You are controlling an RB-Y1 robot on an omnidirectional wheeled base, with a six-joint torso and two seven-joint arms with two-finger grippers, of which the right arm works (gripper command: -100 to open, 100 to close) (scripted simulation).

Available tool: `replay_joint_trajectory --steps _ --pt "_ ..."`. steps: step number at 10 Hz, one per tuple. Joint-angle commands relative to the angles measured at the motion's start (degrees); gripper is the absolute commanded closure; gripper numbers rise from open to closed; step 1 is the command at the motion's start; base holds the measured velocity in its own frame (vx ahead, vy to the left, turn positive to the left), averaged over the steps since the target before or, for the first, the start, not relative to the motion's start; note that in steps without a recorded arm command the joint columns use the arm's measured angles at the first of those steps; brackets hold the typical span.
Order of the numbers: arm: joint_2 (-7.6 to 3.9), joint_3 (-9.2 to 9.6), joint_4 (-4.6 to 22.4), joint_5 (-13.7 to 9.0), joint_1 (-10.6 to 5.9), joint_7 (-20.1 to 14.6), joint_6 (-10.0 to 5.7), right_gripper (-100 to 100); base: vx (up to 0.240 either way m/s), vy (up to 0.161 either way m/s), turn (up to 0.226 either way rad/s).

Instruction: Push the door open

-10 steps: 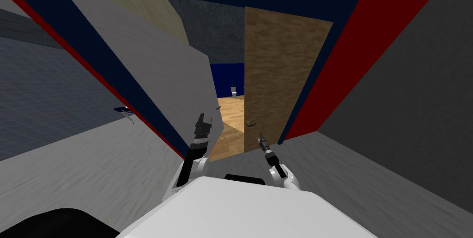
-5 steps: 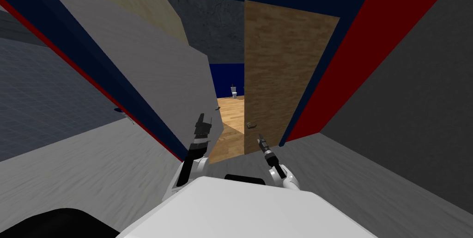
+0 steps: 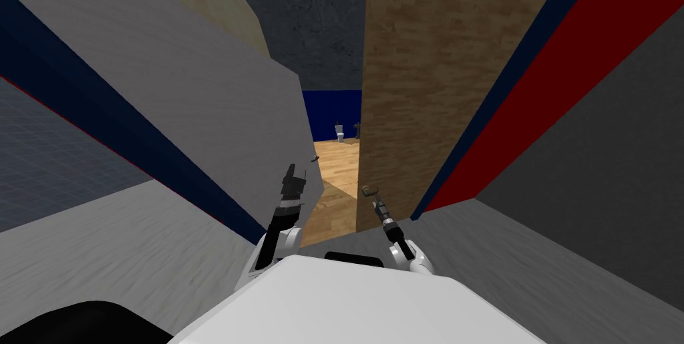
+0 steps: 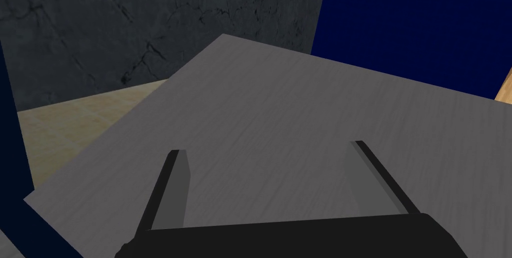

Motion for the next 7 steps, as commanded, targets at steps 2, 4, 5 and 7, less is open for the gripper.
replay_joint_trajectory --steps 2,4,5,7 --pt "0.34 -0.30 0.4 -0.2 0.25 0.5 -0.46 -100 0.187 0.028 0.024" --pt "0.39 -0.34 0.5 -0.2 0.22 0.6 -0.53 -100 0.137 0.022 0.014" --pt "0.39 -0.34 0.5 -0.2 0.22 0.6 -0.53 100 -0.011 -0.003 -0.004" --pt "0.39 -0.34 0.5 -0.2 0.22 0.6 -0.53 100 -0.020 -0.010 0.009"
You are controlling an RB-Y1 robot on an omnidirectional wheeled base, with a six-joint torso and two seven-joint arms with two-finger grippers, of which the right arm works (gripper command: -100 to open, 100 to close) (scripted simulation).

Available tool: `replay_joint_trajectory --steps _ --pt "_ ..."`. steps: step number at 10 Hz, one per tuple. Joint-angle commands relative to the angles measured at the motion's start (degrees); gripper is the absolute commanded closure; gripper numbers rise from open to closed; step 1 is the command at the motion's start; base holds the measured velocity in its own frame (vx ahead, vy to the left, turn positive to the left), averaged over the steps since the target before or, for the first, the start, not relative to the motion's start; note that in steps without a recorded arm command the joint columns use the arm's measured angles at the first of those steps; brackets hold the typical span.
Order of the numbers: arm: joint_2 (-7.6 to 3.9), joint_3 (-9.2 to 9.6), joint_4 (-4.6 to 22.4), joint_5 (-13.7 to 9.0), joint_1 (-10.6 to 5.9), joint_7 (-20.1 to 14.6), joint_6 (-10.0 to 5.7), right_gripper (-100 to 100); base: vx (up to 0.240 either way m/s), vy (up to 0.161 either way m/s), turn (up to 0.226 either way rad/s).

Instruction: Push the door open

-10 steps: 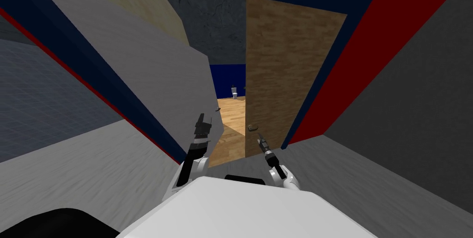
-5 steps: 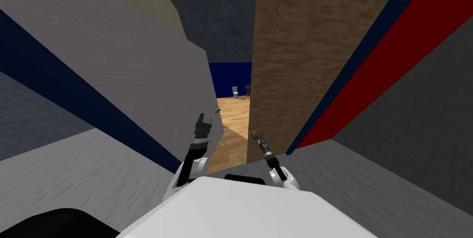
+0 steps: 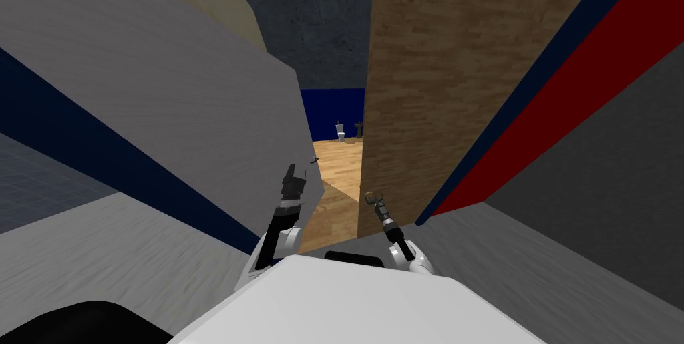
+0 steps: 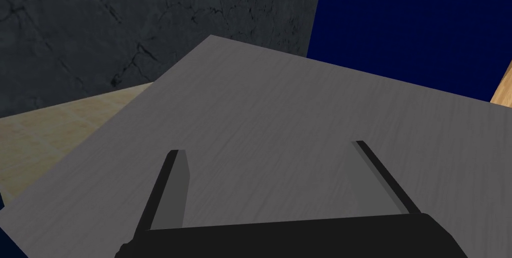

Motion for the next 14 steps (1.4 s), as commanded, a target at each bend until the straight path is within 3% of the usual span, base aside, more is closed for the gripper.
replay_joint_trajectory --steps 1,8,11,13,14 --pt "0.12 0.07 0.1 0.0 0.23 0.0 -0.11 100 0.000 0.000 0.000" --pt "-0.37 -1.36 0.1 -0.9 -0.13 1.0 0.36 100 0.079 0.037 -0.018" --pt "-0.66 -3.01 0.2 -2.0 -0.28 2.2 0.79 100 0.150 0.071 -0.050" --pt "-0.66 -3.01 0.2 -2.0 -0.28 2.2 0.79 100 0.079 0.042 -0.006" --pt "-0.75 -4.13 0.3 -2.8 -0.39 3.0 1.08 100 0.160 0.059 -0.090"
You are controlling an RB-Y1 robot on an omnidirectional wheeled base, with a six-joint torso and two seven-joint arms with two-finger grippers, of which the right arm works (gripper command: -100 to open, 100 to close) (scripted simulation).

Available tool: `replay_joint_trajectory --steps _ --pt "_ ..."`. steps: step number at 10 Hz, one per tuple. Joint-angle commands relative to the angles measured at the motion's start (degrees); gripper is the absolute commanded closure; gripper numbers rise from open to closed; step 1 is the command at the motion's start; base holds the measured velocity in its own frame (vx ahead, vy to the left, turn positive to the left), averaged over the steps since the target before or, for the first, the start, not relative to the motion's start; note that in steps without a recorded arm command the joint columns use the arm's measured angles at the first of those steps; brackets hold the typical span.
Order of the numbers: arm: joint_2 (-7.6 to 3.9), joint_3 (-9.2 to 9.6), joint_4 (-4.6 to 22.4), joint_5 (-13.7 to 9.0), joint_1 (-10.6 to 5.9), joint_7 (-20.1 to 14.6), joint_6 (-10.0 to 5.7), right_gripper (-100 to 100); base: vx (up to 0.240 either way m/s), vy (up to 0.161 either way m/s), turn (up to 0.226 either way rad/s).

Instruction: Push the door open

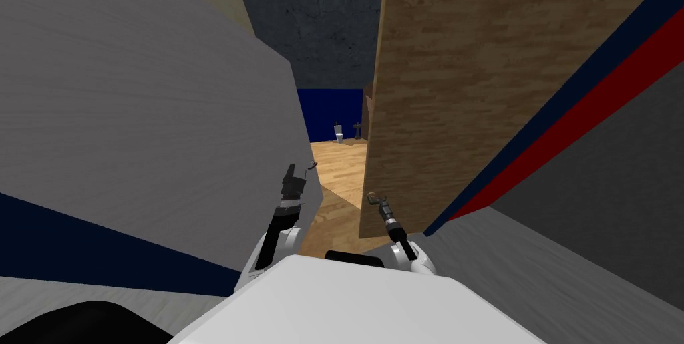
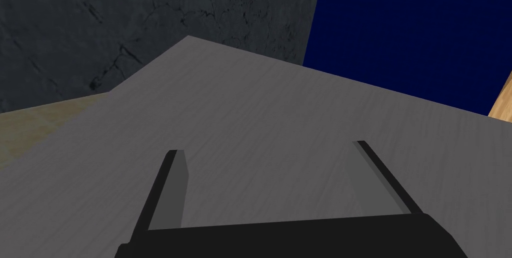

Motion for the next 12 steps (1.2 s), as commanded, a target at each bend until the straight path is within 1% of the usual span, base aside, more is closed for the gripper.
replay_joint_trajectory --steps 1,2,3,4,6,8,9,10,12 --pt "-0.55 -1.19 -1.4 -0.7 0.38 0.8 0.36 100 0.200 0.083 -0.059" --pt "-0.55 -1.19 -1.0 -0.7 0.38 0.8 0.36 100 0.109 0.055 -0.017" --pt "-0.55 -1.19 -1.4 -0.7 0.38 0.8 0.36 100 0.026 0.025 0.002" --pt "-0.55 -2.42 -1.3 -1.5 0.26 1.7 0.68 100 0.127 0.095 -0.089" --pt "-0.48 -3.37 -1.2 -2.2 0.17 2.4 0.93 100 0.185 0.109 -0.080" --pt "-0.48 -3.37 -1.2 -2.2 0.17 2.4 0.93 100 0.083 0.038 -0.002" --pt "-0.32 -4.65 -1.2 -3.0 0.05 3.3 1.26 100 0.152 0.072 -0.085" --pt "-0.27 -4.97 -1.1 -3.2 0.02 3.6 1.34 100 0.206 0.116 -0.069" --pt "0.01 -6.20 -1.1 -4.1 -0.09 4.5 1.66 100 0.166 0.117 -0.077"
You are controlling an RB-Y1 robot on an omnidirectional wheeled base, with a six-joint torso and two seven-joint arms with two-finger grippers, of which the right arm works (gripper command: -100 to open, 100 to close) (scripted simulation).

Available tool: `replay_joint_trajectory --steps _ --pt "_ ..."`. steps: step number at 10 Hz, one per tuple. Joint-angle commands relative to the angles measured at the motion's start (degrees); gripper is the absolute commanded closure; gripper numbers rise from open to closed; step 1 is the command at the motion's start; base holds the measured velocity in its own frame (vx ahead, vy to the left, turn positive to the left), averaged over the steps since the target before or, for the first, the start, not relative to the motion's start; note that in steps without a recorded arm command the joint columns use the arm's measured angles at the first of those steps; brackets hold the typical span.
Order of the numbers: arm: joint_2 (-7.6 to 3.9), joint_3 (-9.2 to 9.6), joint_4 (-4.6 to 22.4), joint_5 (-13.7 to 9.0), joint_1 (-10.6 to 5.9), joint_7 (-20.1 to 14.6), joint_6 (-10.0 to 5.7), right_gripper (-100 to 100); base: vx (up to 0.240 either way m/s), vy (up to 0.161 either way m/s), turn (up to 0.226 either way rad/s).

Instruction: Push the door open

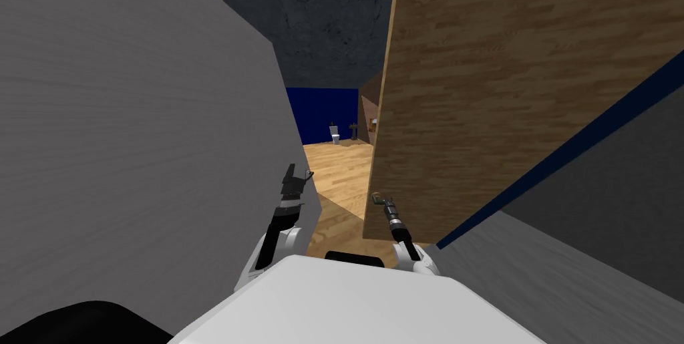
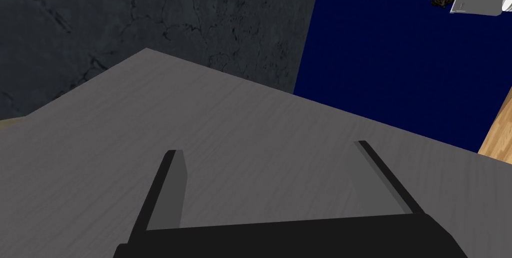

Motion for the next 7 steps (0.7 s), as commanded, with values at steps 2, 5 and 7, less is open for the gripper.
replay_joint_trajectory --steps 2,5,7 --pt "-0.18 -2.02 0.6 -1.3 -1.14 1.3 0.07 100 0.189 0.113 -0.078" --pt "0.48 -3.52 0.7 -2.3 -1.28 2.4 0.45 100 0.177 0.087 -0.065" --pt "1.04 -4.49 0.8 -3.0 -1.37 3.1 0.71 100 0.154 0.080 -0.062"
